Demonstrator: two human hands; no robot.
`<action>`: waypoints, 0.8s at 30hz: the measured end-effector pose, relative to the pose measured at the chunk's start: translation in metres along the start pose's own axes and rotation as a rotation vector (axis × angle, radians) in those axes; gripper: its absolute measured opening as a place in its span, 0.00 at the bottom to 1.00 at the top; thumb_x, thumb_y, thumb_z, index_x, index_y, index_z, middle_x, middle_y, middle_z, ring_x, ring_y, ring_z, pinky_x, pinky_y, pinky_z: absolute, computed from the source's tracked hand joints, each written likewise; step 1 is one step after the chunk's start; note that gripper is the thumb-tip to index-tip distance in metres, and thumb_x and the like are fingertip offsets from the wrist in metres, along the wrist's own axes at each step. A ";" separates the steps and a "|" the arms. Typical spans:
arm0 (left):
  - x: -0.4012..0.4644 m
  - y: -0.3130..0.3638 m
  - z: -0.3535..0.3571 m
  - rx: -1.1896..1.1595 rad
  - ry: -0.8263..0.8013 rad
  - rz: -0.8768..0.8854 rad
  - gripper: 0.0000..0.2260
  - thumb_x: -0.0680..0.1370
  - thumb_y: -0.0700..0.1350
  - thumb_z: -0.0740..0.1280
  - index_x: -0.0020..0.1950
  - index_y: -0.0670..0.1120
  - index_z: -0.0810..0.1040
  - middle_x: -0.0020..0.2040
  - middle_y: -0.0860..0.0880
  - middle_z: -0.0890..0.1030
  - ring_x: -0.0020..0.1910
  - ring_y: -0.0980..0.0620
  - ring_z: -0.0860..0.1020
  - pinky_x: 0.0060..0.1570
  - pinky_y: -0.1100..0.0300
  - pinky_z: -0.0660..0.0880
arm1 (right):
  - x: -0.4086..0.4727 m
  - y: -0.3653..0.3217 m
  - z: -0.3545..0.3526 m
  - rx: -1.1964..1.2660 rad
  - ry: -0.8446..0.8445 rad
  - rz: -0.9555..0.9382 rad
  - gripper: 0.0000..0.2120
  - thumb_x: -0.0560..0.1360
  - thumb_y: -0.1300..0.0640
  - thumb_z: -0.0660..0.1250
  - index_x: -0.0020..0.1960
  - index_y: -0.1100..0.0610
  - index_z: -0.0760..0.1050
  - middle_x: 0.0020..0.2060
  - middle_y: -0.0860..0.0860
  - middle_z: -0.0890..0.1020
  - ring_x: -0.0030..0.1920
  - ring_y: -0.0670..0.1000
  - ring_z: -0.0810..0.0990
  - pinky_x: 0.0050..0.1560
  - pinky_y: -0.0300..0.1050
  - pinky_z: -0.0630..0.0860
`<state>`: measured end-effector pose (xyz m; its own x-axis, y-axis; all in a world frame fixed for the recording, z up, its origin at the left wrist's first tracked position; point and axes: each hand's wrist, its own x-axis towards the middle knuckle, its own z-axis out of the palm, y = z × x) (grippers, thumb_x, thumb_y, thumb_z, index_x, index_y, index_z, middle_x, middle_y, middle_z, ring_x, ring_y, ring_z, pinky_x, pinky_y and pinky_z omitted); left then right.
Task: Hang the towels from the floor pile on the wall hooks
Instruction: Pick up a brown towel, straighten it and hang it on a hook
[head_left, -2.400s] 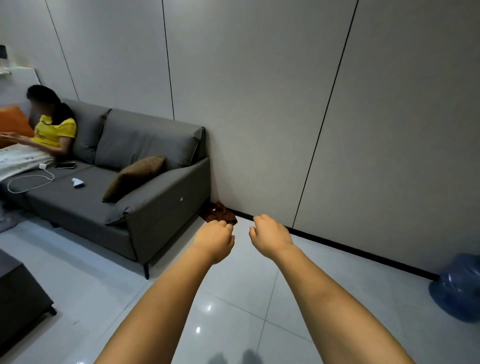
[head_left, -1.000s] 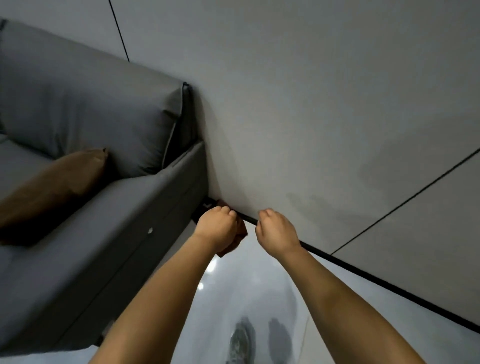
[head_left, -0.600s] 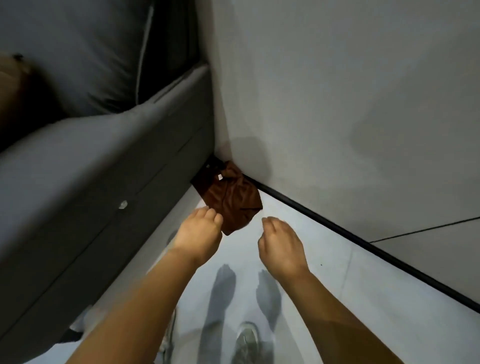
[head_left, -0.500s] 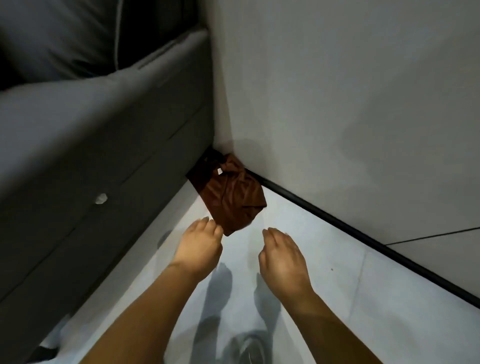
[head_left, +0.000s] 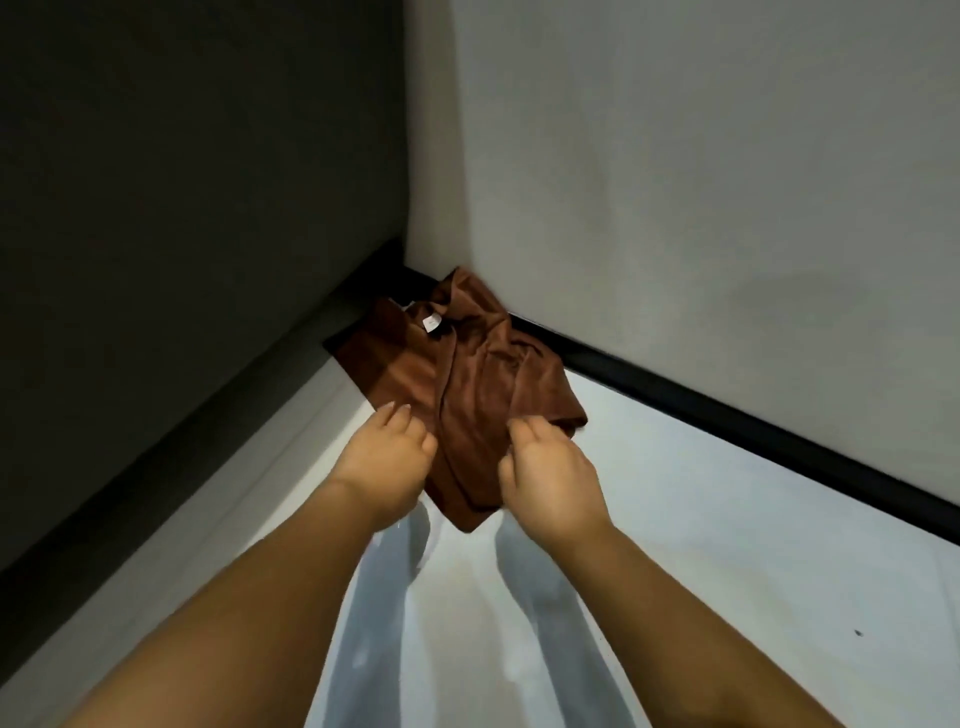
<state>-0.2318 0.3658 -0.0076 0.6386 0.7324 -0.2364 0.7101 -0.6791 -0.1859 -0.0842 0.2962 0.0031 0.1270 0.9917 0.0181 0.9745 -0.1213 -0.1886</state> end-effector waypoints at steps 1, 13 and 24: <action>0.009 -0.008 0.003 0.051 0.018 0.029 0.22 0.81 0.45 0.56 0.74 0.43 0.59 0.74 0.42 0.62 0.74 0.43 0.58 0.73 0.52 0.49 | 0.011 0.002 0.004 -0.001 0.014 0.022 0.14 0.79 0.57 0.56 0.63 0.56 0.70 0.59 0.52 0.74 0.58 0.53 0.73 0.57 0.42 0.68; 0.020 0.006 0.033 -0.068 0.104 0.017 0.20 0.80 0.45 0.56 0.72 0.45 0.64 0.70 0.44 0.67 0.70 0.46 0.63 0.72 0.55 0.52 | -0.012 0.006 0.052 0.042 -0.193 -0.005 0.15 0.80 0.57 0.54 0.65 0.57 0.69 0.61 0.53 0.73 0.59 0.54 0.73 0.58 0.44 0.69; 0.026 -0.006 0.068 -0.024 -0.002 0.040 0.19 0.81 0.47 0.55 0.72 0.46 0.64 0.70 0.46 0.67 0.70 0.47 0.64 0.72 0.57 0.53 | 0.018 -0.017 0.095 0.163 -0.280 0.072 0.11 0.79 0.58 0.56 0.59 0.60 0.70 0.58 0.56 0.73 0.57 0.56 0.73 0.52 0.45 0.70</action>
<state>-0.2399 0.3856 -0.0776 0.6661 0.7045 -0.2452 0.6910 -0.7065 -0.1528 -0.1158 0.3201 -0.0862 0.1166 0.9567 -0.2668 0.9195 -0.2056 -0.3351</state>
